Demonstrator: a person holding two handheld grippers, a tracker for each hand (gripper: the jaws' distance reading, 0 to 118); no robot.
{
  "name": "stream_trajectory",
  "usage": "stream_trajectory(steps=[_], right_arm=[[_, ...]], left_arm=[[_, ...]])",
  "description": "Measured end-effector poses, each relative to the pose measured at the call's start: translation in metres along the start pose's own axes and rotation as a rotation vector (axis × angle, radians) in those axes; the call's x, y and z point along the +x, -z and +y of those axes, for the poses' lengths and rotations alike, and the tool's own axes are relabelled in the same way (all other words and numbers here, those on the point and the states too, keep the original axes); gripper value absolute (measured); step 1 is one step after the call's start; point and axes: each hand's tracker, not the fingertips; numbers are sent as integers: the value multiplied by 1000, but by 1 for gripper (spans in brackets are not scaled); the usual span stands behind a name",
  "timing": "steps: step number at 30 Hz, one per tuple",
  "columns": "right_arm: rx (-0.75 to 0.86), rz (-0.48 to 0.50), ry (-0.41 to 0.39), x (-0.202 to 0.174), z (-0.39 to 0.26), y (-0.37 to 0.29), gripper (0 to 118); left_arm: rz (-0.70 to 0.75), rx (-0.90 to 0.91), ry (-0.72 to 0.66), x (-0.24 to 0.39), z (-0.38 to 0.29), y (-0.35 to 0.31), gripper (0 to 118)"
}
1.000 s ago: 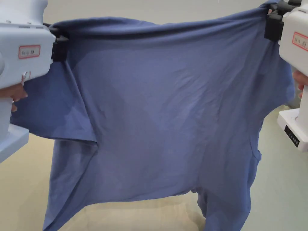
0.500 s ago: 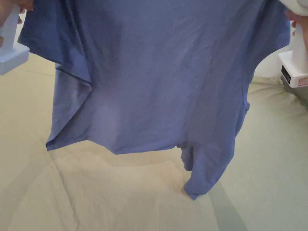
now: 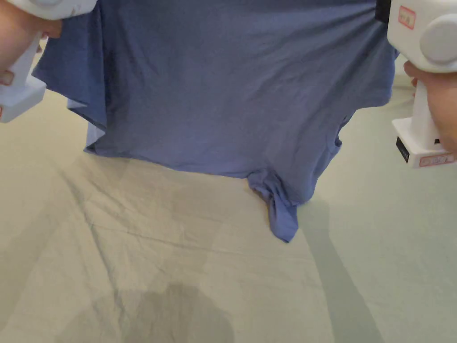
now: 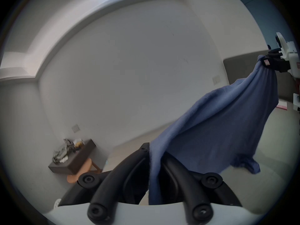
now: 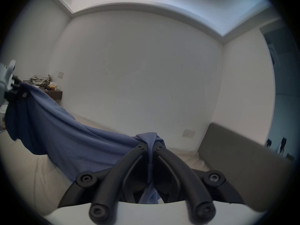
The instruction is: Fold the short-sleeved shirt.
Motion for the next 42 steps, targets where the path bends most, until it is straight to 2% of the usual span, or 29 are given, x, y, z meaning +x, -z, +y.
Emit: stream_trajectory(steps=[4,6,10,13,16,18,23,26,32,36,42], right_arm=[[-127,72,48,-22,-67,-24,4],[-212,122,88,-29,-106,-45,4],[-363,164,67,-47,-183,-107,4],[-494,193,89,-54,-231,-158,4],[-624,214,213,-53,-269,-213,4],[-687,210,264,-46,-290,-238,4],[-805,200,305,-37,-322,-293,4],[-834,193,370,-24,-328,-317,4],[-912,180,379,-10,-332,-344,4],[-973,186,348,-11,-338,-355,4],[-1032,186,357,-21,-333,-370,4]], left_arm=[[-81,-130,-80,31,-83,-11,0],[-104,-216,-71,52,-129,-24,0],[-170,-354,-76,97,-208,-77,0],[-203,-438,-59,124,-256,-117,0],[-243,-516,-28,150,-290,-167,0],[-266,-562,-2,161,-307,-195,0],[-321,-634,26,184,-332,-256,0],[-343,-654,90,194,-338,-284,0],[-418,-719,139,205,-345,-317,0],[-445,-760,143,208,-348,-326,0],[-494,-805,148,206,-345,-332,0]])
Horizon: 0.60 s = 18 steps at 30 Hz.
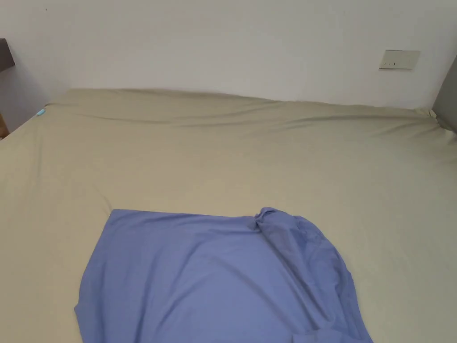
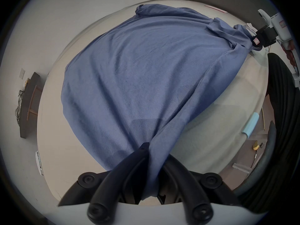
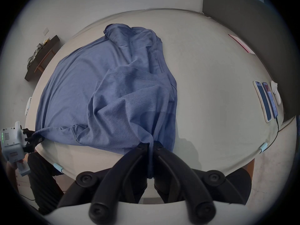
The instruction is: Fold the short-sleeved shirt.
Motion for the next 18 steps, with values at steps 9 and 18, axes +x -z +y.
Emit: stream_trajectory(steps=[9,18], right_arm=[[144,-65,-44,-4,44,-29,92],[709,-64,-249,-58,134,-150,115]], left_arm=[[-53,116,-147,-28,25,-31,57],[252,758,-481,-88,85,-163,114]])
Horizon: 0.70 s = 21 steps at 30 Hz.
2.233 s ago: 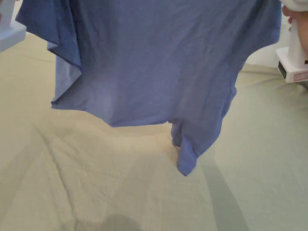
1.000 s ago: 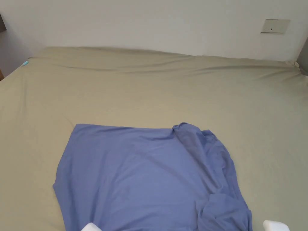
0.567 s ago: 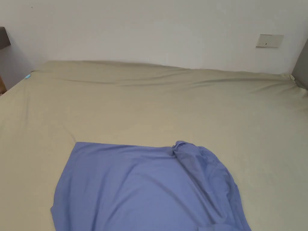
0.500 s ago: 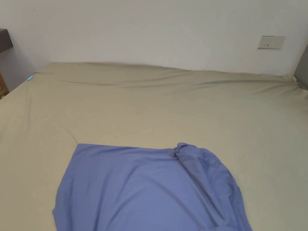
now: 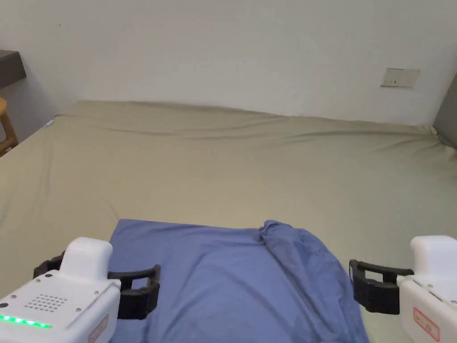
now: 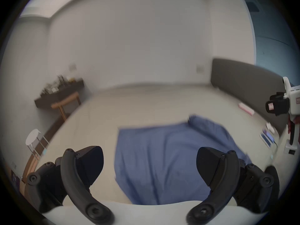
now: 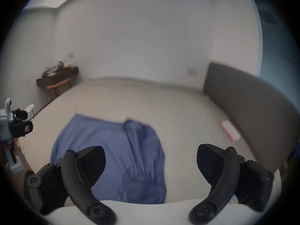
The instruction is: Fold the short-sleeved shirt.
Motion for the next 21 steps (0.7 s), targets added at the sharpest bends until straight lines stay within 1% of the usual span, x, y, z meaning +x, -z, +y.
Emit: stream_trajectory(steps=[2,4,5,6,7,8,9,12,13,14,15,16,17,20,21], right_arm=[[78,3,-19,-20,32,-8,116],[146,-7,-9,-33,50,-13,116],[182,8,-6,-47,64,-19,115],[203,12,-8,-56,71,-22,112],[215,23,-8,-65,78,-24,106],[227,29,-16,-74,83,-25,87],[241,28,-22,-78,86,-29,61],[266,13,-46,-101,92,-30,38],[269,11,-48,-83,88,-11,20],[272,11,-49,-81,88,-5,9],[273,14,-48,-81,88,2,1],[274,13,-49,-81,88,7,0],[271,16,-53,-106,89,0,0],[249,33,-56,-118,87,13,0],[243,32,-62,-106,83,29,0]], left_arm=[[23,85,9,3,21,-8,114],[54,160,5,8,38,-15,113],[61,196,0,11,45,-19,113],[65,212,3,13,50,-21,113],[76,226,4,17,55,-23,112],[83,239,12,21,58,-23,105],[87,248,23,24,60,-23,91],[132,273,60,36,66,-19,69],[137,265,53,37,68,-17,46],[145,237,22,37,70,-14,25],[120,225,-22,35,71,-11,16],[102,227,-46,34,71,-6,9],[113,231,-35,34,72,-1,1],[119,208,0,34,72,20,0],[121,202,2,33,70,28,0]])
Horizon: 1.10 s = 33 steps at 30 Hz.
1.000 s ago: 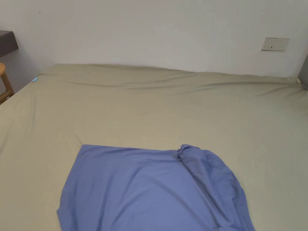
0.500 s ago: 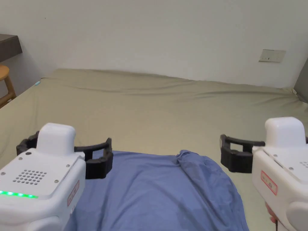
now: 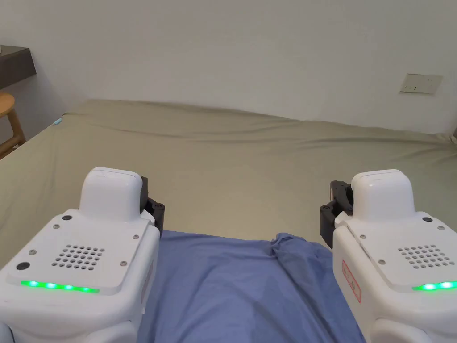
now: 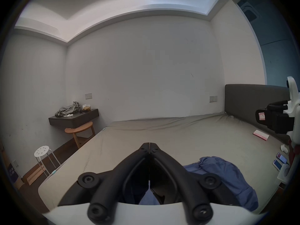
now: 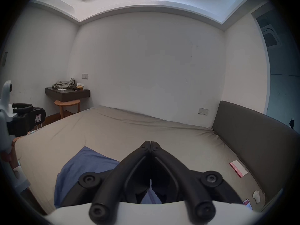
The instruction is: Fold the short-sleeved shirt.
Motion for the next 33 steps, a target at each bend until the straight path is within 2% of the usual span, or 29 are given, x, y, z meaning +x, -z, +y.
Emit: stream_trajectory(steps=[4,7,10,11,12,13,14,15,16,22,28,29,30,31,32,33], right_arm=[[-55,-2,-10,6,-25,35,0],[-127,5,4,17,-51,65,0],[-201,-10,-6,26,-78,91,0],[-220,-15,-3,33,-86,101,0],[-236,-22,0,34,-92,106,0],[-254,-28,5,39,-99,114,0],[-272,-27,8,46,-106,123,0],[-287,-33,9,52,-111,130,0],[-301,-46,9,53,-115,135,0],[-354,-75,27,74,-128,162,0],[-410,-92,20,84,-137,173,0],[-422,-93,24,86,-140,174,0],[-432,-96,29,89,-143,175,0],[-441,-101,31,92,-146,177,0],[-452,-105,33,95,-150,178,0],[-461,-111,38,99,-152,180,0]], left_arm=[[-19,-114,27,-6,-32,43,0],[-102,-309,41,-19,-73,91,0],[-46,-442,105,-38,-124,144,0],[-27,-488,81,-47,-139,165,6],[-10,-523,65,-56,-148,181,18],[-20,-555,31,-68,-158,205,43],[-12,-613,17,-79,-167,227,87],[-5,-658,7,-89,-173,247,109],[28,-661,-28,-100,-181,267,114],[78,-658,-69,-131,-200,353,114],[39,-722,13,-107,-215,370,111],[35,-749,43,-101,-222,370,100],[29,-784,82,-94,-228,370,76],[-56,-714,-2,-90,-227,363,57],[-24,-679,11,-83,-219,356,34],[-60,-727,61,-73,-217,354,10]])
